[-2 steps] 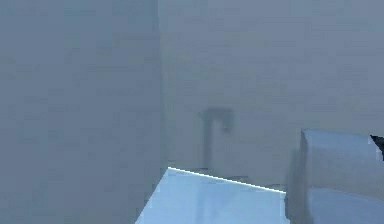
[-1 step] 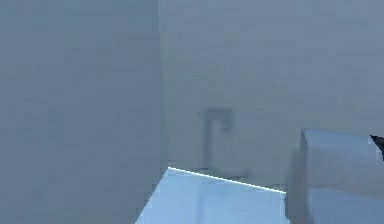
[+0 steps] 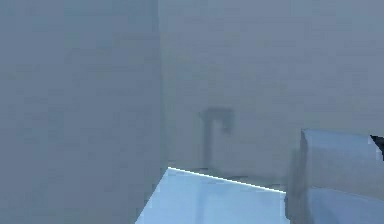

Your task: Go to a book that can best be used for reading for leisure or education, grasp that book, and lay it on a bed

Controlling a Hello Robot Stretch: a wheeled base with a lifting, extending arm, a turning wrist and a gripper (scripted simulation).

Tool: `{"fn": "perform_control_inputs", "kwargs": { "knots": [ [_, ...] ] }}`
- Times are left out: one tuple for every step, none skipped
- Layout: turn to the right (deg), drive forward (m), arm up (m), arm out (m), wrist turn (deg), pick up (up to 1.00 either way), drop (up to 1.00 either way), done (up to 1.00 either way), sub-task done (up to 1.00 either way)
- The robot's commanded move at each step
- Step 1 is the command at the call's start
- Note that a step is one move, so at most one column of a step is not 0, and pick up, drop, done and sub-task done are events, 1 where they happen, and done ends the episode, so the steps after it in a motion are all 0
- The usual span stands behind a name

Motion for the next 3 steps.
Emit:
{"fn": "perform_control_inputs", "kwargs": {
  "knots": [
    [0.0, 0.00, 0.00, 0.00, 45.0, 0.00, 0.00, 0.00, 0.00],
    [0.0, 0.00, 0.00, 0.00, 45.0, 0.00, 0.00, 0.00, 0.00],
    [0.0, 0.00, 0.00, 0.00, 45.0, 0.00, 0.00, 0.00, 0.00]
  ]
}}
